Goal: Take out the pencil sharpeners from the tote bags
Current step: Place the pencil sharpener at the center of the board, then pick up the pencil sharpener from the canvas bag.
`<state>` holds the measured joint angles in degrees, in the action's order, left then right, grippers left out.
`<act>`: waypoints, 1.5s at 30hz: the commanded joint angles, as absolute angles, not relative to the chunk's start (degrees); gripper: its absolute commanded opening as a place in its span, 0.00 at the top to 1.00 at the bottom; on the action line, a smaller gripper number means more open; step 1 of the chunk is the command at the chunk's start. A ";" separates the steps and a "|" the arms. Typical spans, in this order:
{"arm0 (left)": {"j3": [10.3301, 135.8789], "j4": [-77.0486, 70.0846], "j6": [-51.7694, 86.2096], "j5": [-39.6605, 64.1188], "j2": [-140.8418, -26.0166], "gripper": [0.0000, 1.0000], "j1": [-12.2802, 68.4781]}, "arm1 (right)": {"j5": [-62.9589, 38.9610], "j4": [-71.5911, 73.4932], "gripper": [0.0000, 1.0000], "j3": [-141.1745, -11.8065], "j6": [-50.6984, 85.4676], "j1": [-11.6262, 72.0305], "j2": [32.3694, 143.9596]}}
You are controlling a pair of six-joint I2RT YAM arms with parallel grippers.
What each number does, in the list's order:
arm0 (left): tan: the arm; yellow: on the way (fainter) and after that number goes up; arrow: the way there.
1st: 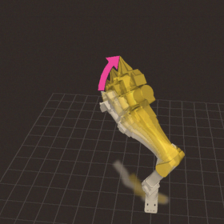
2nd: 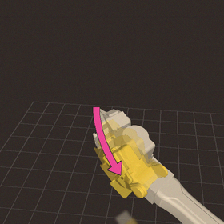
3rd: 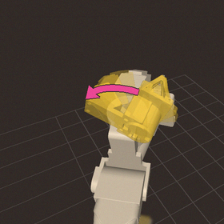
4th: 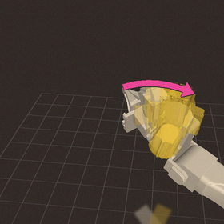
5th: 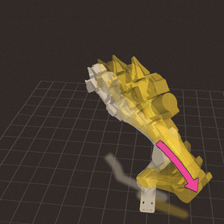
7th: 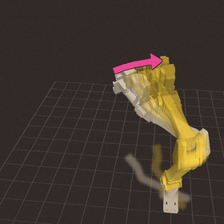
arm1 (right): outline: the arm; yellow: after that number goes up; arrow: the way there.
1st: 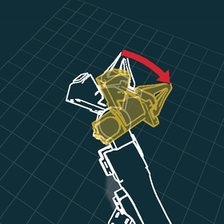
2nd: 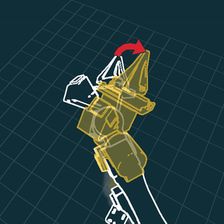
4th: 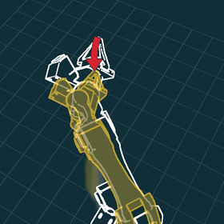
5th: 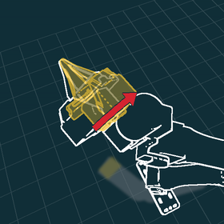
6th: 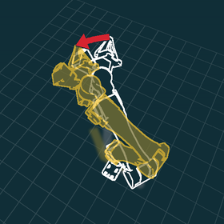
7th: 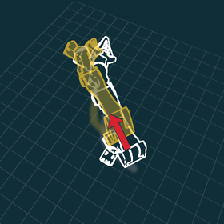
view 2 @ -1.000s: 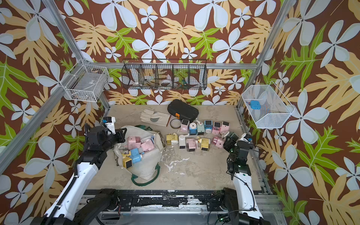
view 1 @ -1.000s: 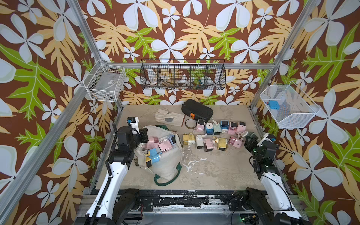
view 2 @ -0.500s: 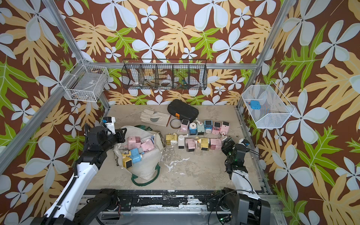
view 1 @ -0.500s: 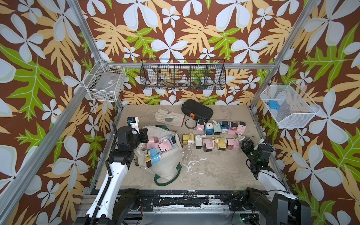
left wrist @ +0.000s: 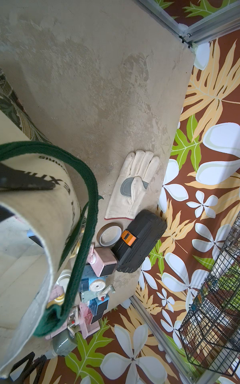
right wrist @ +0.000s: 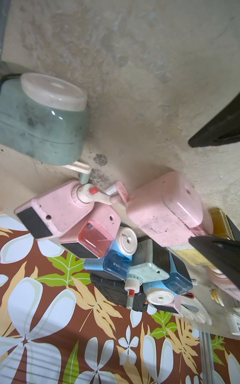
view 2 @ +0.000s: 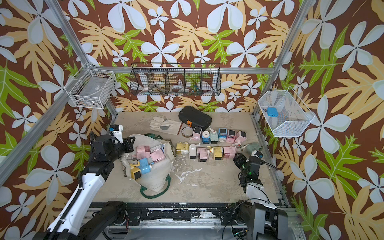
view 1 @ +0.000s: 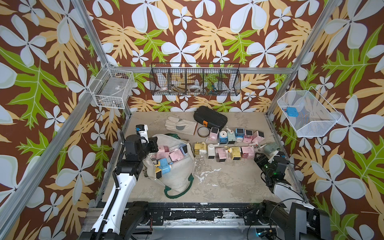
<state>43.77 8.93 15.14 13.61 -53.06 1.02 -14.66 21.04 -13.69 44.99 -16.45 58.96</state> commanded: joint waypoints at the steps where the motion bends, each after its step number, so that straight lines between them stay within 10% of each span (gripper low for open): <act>1: 43.77 6.15 15.90 14.42 -52.73 1.00 0.92 | -15.28 19.51 0.27 -14.53 44.63 -16.44 57.15; 17: 43.85 6.15 15.89 14.23 -52.56 1.00 0.96 | -7.91 10.09 0.23 -20.12 38.61 -6.75 49.41; 33: 43.68 5.78 16.28 14.51 -52.12 1.00 0.69 | 21.93 13.92 0.28 -36.08 20.96 49.07 63.29; 45: 44.03 6.06 16.42 14.77 -52.65 1.00 0.35 | 23.58 15.77 0.31 -44.91 10.81 65.49 73.89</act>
<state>43.70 9.15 15.16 14.06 -52.69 0.49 22.85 14.13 -43.94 15.33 63.83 73.58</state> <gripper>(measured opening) 0.085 0.695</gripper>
